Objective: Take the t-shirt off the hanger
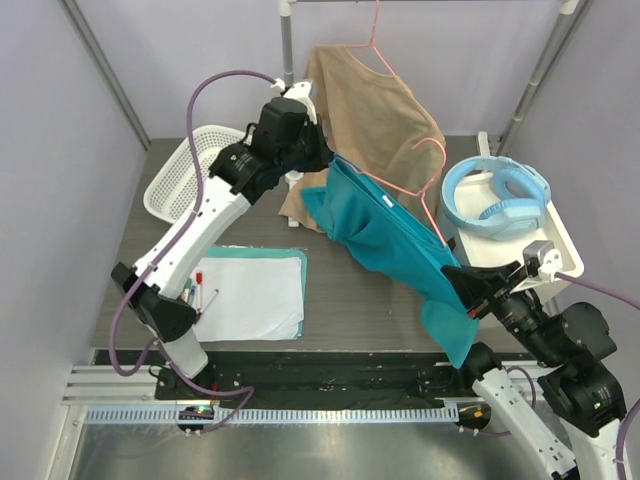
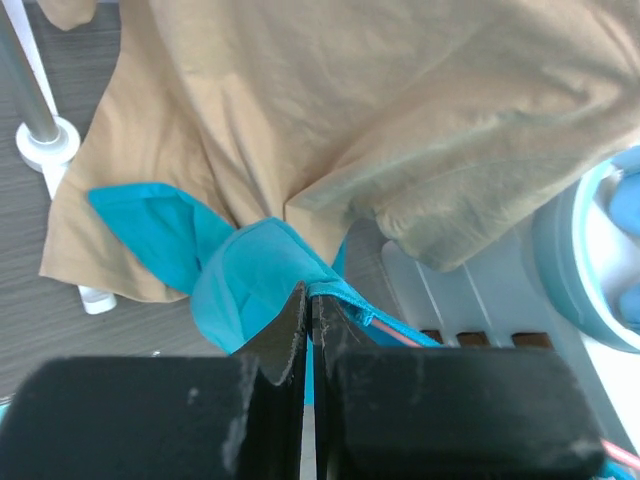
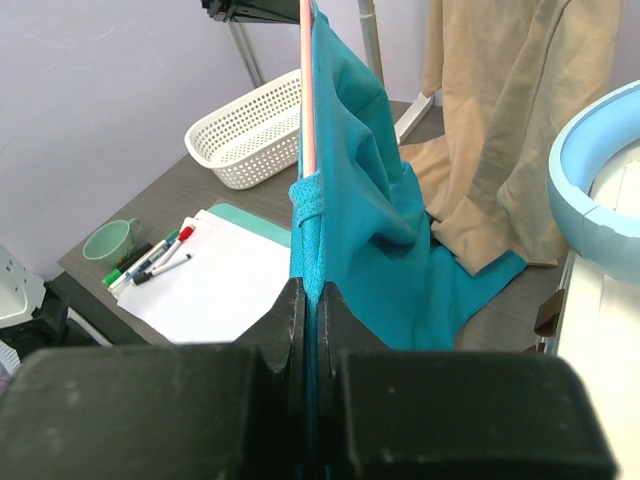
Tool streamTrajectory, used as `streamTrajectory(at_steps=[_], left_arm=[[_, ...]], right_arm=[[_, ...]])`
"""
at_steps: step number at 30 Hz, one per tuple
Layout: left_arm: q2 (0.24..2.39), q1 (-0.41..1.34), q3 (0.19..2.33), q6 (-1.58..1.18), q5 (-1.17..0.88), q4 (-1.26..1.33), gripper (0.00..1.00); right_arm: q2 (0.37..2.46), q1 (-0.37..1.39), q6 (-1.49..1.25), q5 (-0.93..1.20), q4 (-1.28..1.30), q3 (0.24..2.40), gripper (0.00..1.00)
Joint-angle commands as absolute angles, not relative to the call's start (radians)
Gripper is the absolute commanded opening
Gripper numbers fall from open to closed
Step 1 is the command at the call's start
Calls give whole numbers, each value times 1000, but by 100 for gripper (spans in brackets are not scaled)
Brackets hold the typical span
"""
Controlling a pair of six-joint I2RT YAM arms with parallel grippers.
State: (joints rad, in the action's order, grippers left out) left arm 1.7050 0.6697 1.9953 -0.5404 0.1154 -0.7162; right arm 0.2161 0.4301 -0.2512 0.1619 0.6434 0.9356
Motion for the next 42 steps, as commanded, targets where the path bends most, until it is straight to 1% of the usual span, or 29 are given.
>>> streamTrajectory(at_steps=[1,3,5,8,9,11,14,20,23,28,33,34,35,37,38,39,40,42], left_arm=[[1730,519,2033,-428,346,-738,0],[1738,488,2036,-426,307,-742,0],[1756,460,2057,-413,224,-756,0],[1786,446,2120,-394,137,-831,0],[1776,446,2108,-399,103,-831,0],[1750,446,2018,-417,13,-784,0],[1694,446,1876,-478,-67,-698,0],[1592,468,1688,-569,-100,-577,0],[1545,505,1631,-577,-81,-561,0],[1460,583,1499,-583,-17,-511,0],[1421,618,1454,-562,-37,-528,1],[1411,630,1444,-560,-37,-543,4],[1402,638,1436,-557,-14,-552,12],[1353,653,1410,-552,-8,-564,26],[1333,657,1399,-549,29,-565,41],[1281,660,1381,-548,32,-563,48],[1258,669,1368,-549,35,-539,59],[1204,670,1353,-557,-35,-502,64]], right_arm=[[170,426,-224,158,543,1040,1],[178,426,-219,216,546,1045,1],[196,426,-201,261,557,1054,1],[192,428,-196,213,558,1055,1],[180,426,-198,184,539,1051,1],[173,426,-204,135,511,1032,1],[179,428,-225,86,447,1000,1],[233,426,-221,74,356,963,1],[281,426,-241,78,333,945,1],[350,425,-301,107,203,897,1],[463,425,-311,92,169,899,1],[471,426,-310,86,167,900,1],[479,426,-308,83,169,907,1],[492,426,-307,90,163,908,1],[497,426,-307,95,158,908,1],[503,426,-305,98,158,905,1],[509,426,-308,100,156,899,1],[525,426,-317,101,147,897,1]])
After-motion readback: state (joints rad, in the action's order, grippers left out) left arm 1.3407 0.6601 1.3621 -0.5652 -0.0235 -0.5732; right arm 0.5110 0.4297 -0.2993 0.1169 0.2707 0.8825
